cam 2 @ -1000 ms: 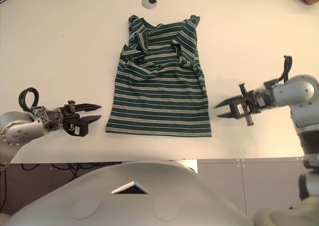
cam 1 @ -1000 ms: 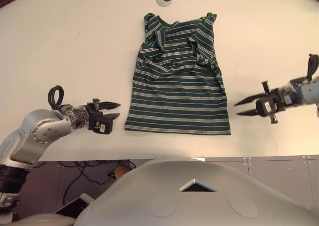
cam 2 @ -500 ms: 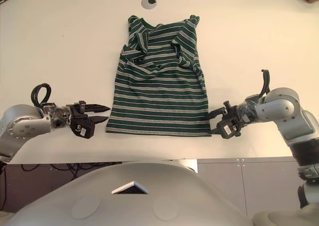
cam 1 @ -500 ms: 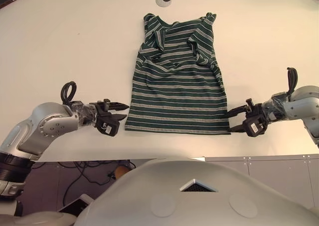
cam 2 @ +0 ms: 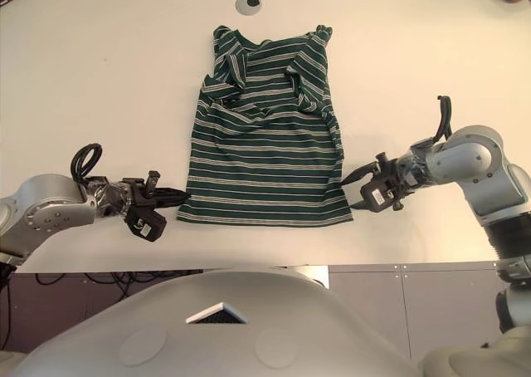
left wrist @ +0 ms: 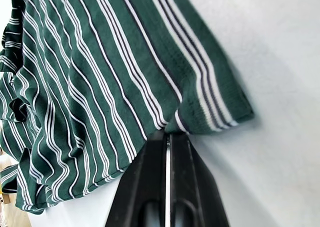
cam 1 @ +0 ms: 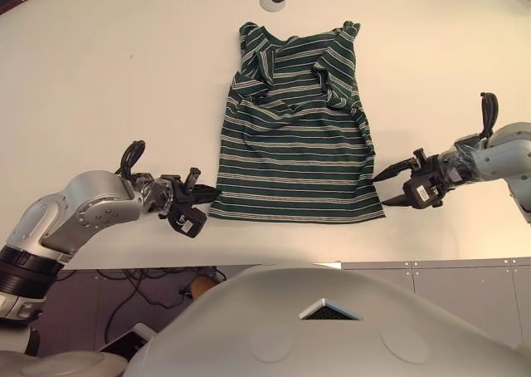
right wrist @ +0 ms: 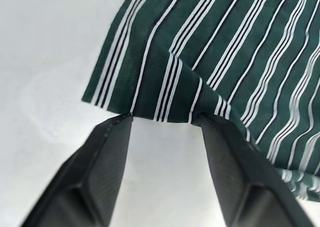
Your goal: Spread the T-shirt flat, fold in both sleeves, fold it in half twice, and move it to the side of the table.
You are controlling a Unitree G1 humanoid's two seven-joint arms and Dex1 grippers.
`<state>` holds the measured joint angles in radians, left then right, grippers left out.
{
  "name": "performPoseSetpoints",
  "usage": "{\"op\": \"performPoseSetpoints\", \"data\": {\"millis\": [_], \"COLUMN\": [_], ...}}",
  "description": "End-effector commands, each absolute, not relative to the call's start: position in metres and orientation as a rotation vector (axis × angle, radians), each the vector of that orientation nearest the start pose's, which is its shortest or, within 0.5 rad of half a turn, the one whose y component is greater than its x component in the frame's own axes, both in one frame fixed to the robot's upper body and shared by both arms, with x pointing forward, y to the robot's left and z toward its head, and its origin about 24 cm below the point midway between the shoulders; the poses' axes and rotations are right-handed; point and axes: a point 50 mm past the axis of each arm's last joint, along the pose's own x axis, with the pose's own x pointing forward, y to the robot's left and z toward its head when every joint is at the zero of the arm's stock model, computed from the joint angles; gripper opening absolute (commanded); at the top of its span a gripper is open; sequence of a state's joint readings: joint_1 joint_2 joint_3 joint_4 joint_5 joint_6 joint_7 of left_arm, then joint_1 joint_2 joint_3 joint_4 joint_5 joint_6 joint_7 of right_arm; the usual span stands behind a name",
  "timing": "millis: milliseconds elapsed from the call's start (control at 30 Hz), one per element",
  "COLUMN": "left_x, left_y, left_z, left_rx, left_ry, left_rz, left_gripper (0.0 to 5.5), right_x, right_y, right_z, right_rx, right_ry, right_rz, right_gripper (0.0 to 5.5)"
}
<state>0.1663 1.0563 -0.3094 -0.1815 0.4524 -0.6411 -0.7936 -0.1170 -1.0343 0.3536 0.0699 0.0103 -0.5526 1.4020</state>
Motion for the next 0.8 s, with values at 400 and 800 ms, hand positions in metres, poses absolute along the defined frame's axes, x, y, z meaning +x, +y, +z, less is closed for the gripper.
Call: {"op": "performPoseSetpoints", "data": {"millis": [400,800], "left_x": [0.148,0.151], "left_y": [0.208,0.190], "left_z": [0.034,0.059], "left_rx": [1.195,0.892], "left_ry": [0.351,0.380], "left_rz": [-1.531,-1.365], "left_gripper": [0.00,0.00], "right_x": [0.164,0.187], "right_y": [-0.220,-0.227], "right_z": [0.046,0.060], "right_rx": [-1.033,-0.989], "right_ry": [0.308,0.480], "right_rz": [1.829,1.728], "right_gripper": [1.71,0.01]}}
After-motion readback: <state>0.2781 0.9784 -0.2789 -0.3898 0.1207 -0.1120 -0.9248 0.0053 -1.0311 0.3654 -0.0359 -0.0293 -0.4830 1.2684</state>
